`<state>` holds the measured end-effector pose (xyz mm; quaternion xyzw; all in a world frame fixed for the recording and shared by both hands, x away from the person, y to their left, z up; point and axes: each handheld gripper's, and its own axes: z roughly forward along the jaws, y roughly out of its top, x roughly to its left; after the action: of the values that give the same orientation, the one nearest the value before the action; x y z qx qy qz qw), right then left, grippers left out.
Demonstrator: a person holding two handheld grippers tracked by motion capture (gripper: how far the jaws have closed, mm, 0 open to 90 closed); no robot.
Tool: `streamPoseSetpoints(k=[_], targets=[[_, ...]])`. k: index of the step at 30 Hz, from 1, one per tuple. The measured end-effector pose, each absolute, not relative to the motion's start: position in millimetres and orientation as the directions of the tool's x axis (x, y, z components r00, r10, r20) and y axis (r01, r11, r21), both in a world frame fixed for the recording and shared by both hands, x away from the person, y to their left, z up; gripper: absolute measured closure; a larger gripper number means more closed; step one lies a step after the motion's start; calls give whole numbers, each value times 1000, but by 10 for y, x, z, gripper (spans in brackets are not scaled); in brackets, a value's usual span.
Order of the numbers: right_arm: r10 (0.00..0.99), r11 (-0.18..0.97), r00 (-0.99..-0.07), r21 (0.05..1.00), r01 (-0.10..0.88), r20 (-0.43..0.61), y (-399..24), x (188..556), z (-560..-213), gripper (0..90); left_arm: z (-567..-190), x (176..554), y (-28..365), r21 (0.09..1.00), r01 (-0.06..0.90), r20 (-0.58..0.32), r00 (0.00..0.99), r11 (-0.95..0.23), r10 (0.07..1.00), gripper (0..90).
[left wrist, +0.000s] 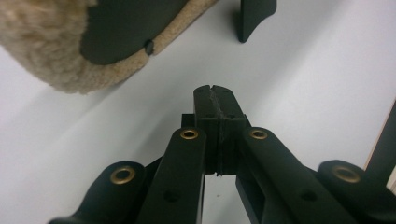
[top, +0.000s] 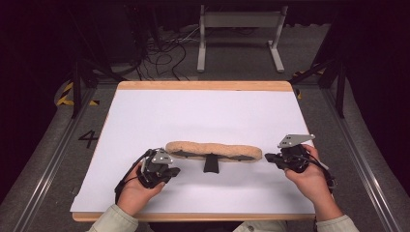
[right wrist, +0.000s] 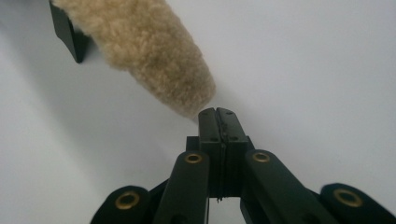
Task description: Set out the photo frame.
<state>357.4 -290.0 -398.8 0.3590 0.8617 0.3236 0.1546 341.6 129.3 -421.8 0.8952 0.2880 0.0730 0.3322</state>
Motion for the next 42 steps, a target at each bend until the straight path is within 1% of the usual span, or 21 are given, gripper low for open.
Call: streamPoseSetpoints(k=[6, 9, 12, 17, 19, 24, 30, 34, 37, 42], targets=[[718, 545, -687, 704, 456, -110, -2792, 3643, -4071, 900, -4239, 3451, 1322, 639, 480, -71, 815, -601, 575, 900], [710, 561, -691, 703, 438, -136, -2758, 3655, -4089, 900, -4238, 3448, 1319, 641, 477, -65, 815, -602, 576, 900], [697, 563, -706, 704, 433, -124, -2775, 3637, -4082, 900, -4239, 3447, 1323, 644, 478, -66, 813, -597, 579, 900], [662, 601, -738, 680, 420, -128, -2771, 3572, -4054, 900, -4233, 3453, 1342, 649, 485, -72, 807, -587, 587, 900], [634, 631, -762, 658, 411, -131, -2759, 3507, -4031, 900, -4238, 3452, 1340, 649, 488, -76, 804, -583, 589, 900], [603, 662, -786, 637, 396, -138, -2733, 3427, -4009, 900, -4237, 3448, 1329, 651, 486, -79, 807, -583, 585, 899], [566, 674, -820, 621, 399, -87, -2695, 3297, -3990, 900, -4226, 3426, 1273, 661, 481, -98, 817, -577, 569, 900], [528, 686, -847, 619, 383, -60, -2676, 3233, -3990, 900, -4224, 3413, 1193, 671, 472, -110, 826, -571, 553, 900], [524, 685, -850, 619, 385, -52, -2676, 3228, -3990, 900, -4221, 3411, 1137, 675, 470, -121, 831, -569, 543, 900], [571, 665, -819, 614, 426, -51, -2702, 3273, -4031, 900, -4217, 3370, 930, 691, 447, -120, 847, -569, 518, 900]])
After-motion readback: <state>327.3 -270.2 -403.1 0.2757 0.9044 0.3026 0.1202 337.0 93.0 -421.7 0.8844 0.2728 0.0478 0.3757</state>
